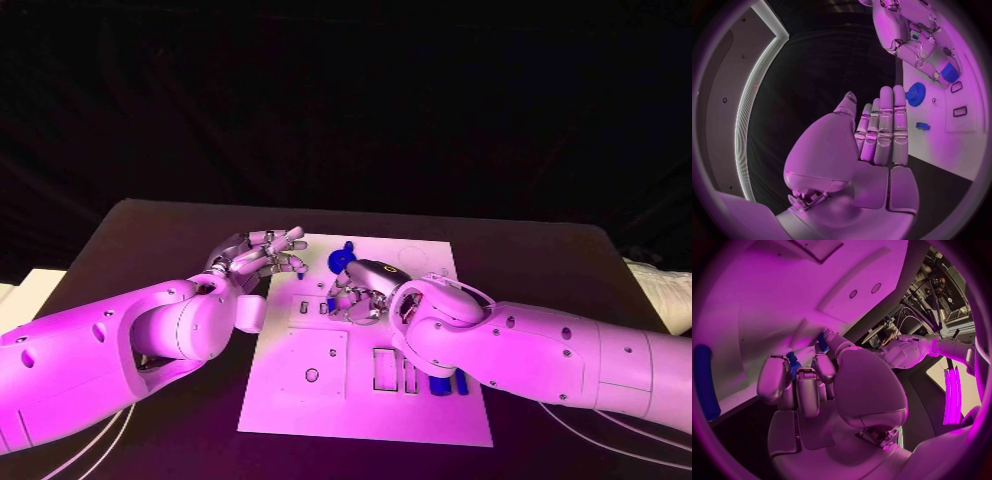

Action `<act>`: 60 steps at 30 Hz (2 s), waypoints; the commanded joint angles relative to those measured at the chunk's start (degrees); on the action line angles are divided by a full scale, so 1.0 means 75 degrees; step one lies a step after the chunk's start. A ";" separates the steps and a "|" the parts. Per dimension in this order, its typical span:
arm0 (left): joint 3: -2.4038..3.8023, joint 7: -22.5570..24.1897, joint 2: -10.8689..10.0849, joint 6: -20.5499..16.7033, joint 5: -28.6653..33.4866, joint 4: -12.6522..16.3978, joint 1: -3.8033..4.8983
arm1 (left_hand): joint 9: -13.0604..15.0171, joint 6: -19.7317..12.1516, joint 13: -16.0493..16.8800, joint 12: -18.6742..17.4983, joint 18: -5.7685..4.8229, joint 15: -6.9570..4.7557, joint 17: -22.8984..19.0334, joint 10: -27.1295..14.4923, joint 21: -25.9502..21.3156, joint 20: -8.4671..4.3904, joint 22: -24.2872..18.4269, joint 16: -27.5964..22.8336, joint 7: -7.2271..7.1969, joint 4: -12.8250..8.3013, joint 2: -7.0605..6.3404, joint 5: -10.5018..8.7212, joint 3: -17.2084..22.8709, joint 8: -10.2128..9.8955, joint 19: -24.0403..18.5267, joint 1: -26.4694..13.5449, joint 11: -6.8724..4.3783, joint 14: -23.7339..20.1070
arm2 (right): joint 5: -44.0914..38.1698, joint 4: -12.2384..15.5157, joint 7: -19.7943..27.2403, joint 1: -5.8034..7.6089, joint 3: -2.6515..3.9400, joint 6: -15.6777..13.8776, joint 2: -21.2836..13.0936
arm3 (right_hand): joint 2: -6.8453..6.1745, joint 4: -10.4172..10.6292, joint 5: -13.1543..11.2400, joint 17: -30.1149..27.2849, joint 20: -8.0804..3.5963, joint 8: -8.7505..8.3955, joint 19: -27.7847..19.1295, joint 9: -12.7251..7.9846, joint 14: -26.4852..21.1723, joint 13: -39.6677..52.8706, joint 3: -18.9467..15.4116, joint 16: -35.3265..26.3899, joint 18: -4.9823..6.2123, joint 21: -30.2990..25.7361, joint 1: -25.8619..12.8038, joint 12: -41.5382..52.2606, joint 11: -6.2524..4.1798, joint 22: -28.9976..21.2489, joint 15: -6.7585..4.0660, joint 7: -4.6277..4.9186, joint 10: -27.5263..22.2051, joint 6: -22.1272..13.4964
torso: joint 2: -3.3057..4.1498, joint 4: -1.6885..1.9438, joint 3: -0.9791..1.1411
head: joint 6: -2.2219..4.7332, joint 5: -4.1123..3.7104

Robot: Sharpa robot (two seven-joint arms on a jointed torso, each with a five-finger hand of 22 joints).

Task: Assemble the parts on the task board

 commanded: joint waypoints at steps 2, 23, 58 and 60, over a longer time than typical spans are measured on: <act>0.0004 0.0024 0.0007 0.0183 -0.0015 0.0015 0.0005 | 0.0011 -0.0075 0.0008 0.0024 0.0051 0.0000 0.0009 -0.0058 0.0036 -0.0016 0.0007 0.0013 0.0004 -0.0024 0.0043 -0.0013 -0.0010 -0.0026 -0.0062 0.0003 -0.0011 -0.0046 | -0.0290 -0.0012 -0.0237 -0.0049 -0.0034 0.0244 -0.0051 | -0.0002 -0.0049 0.0098 0.1335 0.0023 -0.0038 -0.0038 -0.0002 0.0664 0.0007 0.0011 -0.0050 -0.0029 -0.0055 -0.0073 -0.0030 -0.0003 -0.0016 0.0039 0.0047 -0.0046 -0.0020 | 0.0006 -0.0001 0.0000 | -0.0017 0.0003; 0.0004 -0.0005 0.0025 0.0227 -0.0015 0.0001 0.0005 | 0.0011 -0.0075 0.0008 0.0024 0.0051 0.0000 0.0009 -0.0058 0.0036 -0.0016 0.0007 0.0013 0.0004 -0.0024 0.0043 -0.0013 -0.0010 -0.0026 -0.0062 0.0003 -0.0011 -0.0046 | -0.0429 0.0063 -0.0292 -0.0066 -0.0035 0.0332 -0.0068 | -0.0114 -0.0010 0.0051 0.1308 0.0038 -0.0109 -0.0058 -0.0009 0.0658 -0.0059 -0.0047 -0.0068 -0.0024 -0.0078 -0.0244 -0.0129 0.0026 -0.0053 0.0060 0.0083 -0.0108 -0.0085 | 0.0005 0.0003 -0.0005 | -0.0006 0.0004; 0.0003 -0.0390 0.0030 0.0337 -0.0574 -0.0064 0.0004 | 0.0045 -0.0008 0.0096 0.0236 0.0090 -0.0185 0.0540 0.0181 0.0877 -0.0162 0.0527 0.0963 -0.0111 -0.0040 0.0102 -0.0017 -0.0074 0.0072 0.0498 -0.0007 -0.0157 0.0589 | 0.0132 0.0527 0.1449 -0.0091 0.0013 -0.1778 -0.0488 | -0.0650 0.0416 0.0133 0.1217 0.0241 -0.0357 -0.0122 -0.0121 0.0630 -0.0487 -0.1176 -0.0138 -0.0005 -0.0144 -0.0636 -0.0553 0.0281 -0.0159 0.0279 0.0344 -0.0598 -0.1161 | -0.0004 -0.0002 0.0008 | -0.0037 0.0002; 0.0003 -0.0643 0.0023 0.0414 -0.0913 -0.0097 0.0005 | 0.0050 0.0016 0.0184 0.0365 0.0091 -0.0249 0.0833 0.0392 0.1156 -0.0219 0.0716 0.1386 -0.0160 -0.0030 0.0110 -0.0019 -0.0088 0.0090 0.0565 -0.0004 -0.0229 0.0704 | 0.0527 0.0670 0.2030 -0.0051 0.0053 -0.1647 -0.0690 | -0.0638 0.0492 0.0156 0.1244 0.0253 -0.0346 -0.0140 -0.0115 0.0637 -0.0507 -0.1324 -0.0122 0.0000 -0.0160 -0.0677 -0.0568 0.0294 -0.0187 0.0291 0.0354 -0.0627 -0.1190 | -0.0009 -0.0001 0.0005 | -0.0045 -0.0012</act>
